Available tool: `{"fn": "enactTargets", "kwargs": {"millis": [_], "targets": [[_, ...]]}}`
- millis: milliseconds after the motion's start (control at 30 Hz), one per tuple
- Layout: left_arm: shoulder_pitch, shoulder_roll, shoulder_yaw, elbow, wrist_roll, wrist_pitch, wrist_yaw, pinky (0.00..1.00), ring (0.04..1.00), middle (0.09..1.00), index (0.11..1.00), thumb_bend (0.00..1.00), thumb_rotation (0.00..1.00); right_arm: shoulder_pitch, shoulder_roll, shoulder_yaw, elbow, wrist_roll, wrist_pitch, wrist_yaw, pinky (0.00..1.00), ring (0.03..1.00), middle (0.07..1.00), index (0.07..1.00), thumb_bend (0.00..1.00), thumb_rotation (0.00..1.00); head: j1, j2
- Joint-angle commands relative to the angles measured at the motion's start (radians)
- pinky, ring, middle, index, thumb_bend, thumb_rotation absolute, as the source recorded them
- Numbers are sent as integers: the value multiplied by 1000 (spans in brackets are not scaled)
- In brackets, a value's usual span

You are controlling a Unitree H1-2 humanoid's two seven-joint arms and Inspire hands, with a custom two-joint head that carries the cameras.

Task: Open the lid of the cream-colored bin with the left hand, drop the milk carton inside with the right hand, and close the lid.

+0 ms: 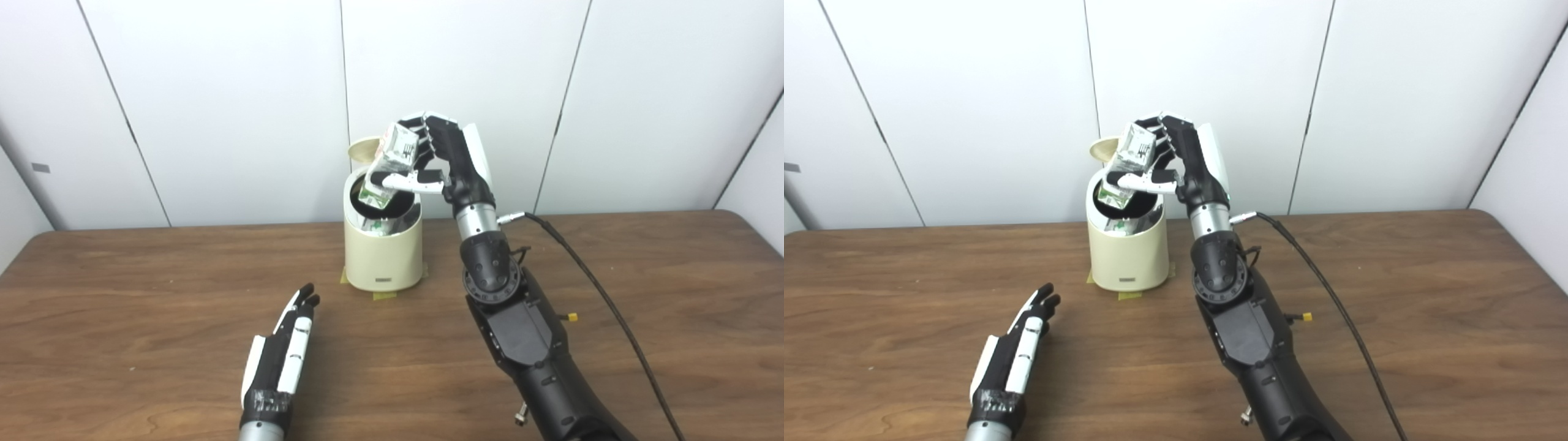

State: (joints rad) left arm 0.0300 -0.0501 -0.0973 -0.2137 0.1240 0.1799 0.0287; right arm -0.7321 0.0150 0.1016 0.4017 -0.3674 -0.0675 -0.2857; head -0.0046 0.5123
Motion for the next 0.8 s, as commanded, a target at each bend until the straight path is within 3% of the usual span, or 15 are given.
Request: {"fn": "enactTargets", "kwargs": {"millis": [0,367,767], "targets": [[-18,-18,-3,-41,-7,-24,3,972,959,923,948,507,941,-59,-5,-6,-26,-10,-69,-35,300,365,491,542,511,0,2,1],[-16,-23,-1,-63,-10,-35,2,957,948,921,946,505,940,-45,-22,20,23,-56,-171,-67,309,365,485,532,512,0,12,10],[-10,-23,-1,-76,-21,-42,-1,953,944,925,942,500,944,-29,-34,50,99,-149,-255,-165,284,388,504,534,491,0,17,11]]}}
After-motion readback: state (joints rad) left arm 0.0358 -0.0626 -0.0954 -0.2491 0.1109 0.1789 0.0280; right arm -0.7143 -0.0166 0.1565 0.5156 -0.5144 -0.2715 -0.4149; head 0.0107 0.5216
